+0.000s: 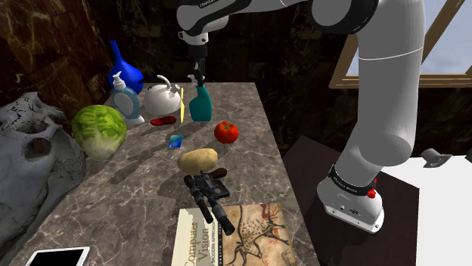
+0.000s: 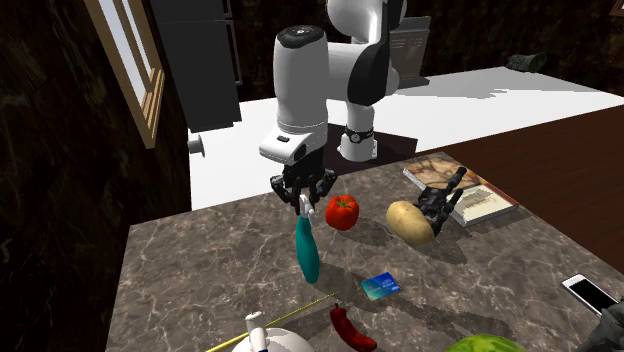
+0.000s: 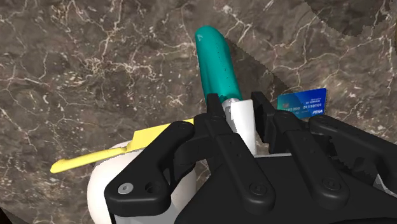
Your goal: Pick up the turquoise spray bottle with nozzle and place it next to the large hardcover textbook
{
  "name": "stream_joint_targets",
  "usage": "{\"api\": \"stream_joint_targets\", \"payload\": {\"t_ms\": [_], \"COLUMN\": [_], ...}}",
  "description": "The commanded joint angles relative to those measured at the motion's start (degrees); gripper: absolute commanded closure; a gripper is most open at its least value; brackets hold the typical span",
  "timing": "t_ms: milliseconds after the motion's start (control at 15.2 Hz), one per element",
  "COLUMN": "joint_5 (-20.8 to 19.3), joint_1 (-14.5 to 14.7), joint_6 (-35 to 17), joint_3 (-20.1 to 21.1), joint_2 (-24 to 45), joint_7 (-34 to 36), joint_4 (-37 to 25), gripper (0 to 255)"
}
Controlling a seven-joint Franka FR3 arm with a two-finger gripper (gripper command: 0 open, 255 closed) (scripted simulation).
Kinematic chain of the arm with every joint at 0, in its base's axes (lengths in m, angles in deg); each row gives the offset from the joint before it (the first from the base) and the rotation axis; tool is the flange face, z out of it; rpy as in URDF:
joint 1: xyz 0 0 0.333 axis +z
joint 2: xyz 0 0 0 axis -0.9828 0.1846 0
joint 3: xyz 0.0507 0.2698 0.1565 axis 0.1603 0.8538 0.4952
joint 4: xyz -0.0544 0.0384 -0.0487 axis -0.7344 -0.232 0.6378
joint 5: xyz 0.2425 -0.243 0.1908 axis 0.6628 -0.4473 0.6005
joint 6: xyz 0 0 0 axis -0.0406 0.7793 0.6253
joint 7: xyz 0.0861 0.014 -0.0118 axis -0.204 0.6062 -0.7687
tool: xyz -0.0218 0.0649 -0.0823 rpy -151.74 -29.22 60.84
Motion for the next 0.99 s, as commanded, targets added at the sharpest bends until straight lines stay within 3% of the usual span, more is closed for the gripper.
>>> {"api": "stream_joint_targets", "payload": {"t_ms": [0, 264, 924], "joint_5": [0.00, 0.00, -0.13], "joint_1": [0.00, 0.00, -0.05], "joint_6": [0.00, 0.00, 7.17], "joint_3": [0.00, 0.00, -0.07], "joint_2": [0.01, 0.01, -1.12], "joint_7": [0.00, 0.00, 0.10], "joint_4": [0.01, 0.00, -6.04], "gripper": [255, 255, 255]}}
